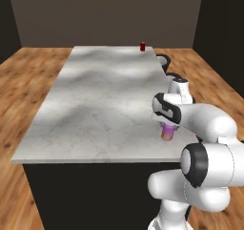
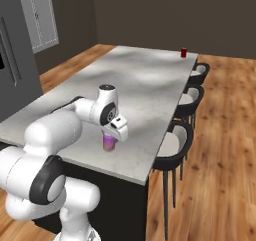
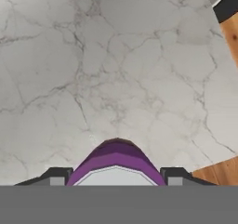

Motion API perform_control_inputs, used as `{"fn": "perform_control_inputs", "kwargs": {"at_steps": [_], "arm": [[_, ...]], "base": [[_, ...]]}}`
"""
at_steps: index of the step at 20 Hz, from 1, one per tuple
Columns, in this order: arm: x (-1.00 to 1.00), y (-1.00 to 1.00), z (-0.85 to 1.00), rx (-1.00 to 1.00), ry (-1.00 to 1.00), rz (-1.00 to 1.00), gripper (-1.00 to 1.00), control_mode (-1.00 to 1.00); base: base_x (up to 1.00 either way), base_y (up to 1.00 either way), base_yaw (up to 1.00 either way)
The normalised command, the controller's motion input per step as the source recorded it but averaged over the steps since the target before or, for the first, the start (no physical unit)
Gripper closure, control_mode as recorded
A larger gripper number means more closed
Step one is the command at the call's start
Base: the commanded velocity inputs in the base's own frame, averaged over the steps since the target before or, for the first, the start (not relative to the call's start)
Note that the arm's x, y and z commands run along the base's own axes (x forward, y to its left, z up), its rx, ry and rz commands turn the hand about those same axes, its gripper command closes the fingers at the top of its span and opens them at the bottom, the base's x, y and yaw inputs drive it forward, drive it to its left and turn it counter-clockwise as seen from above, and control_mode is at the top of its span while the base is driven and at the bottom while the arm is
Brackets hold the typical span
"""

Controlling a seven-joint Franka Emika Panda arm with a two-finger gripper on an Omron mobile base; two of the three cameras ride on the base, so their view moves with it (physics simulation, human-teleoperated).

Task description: Four empty soda cans are scattered around the kitchen. Gather all the cans and cluster them next to the stove for recycling.

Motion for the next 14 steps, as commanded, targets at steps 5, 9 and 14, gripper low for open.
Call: {"fn": "perform_control_inputs", "kwargs": {"at_steps": [5,9,14], "arm": [[0.00,0.00,0.00,0.00,0.00,0.00,1.00,1.00],[0.00,0.00,0.00,0.00,0.00,0.00,1.00,1.00],[0.00,0.00,0.00,0.00,0.00,0.00,1.00,1.00]], "base": [[-0.59,0.05,0.07],[-0.38,0.18,0.19],[-0.05,0.48,0.51]]}}
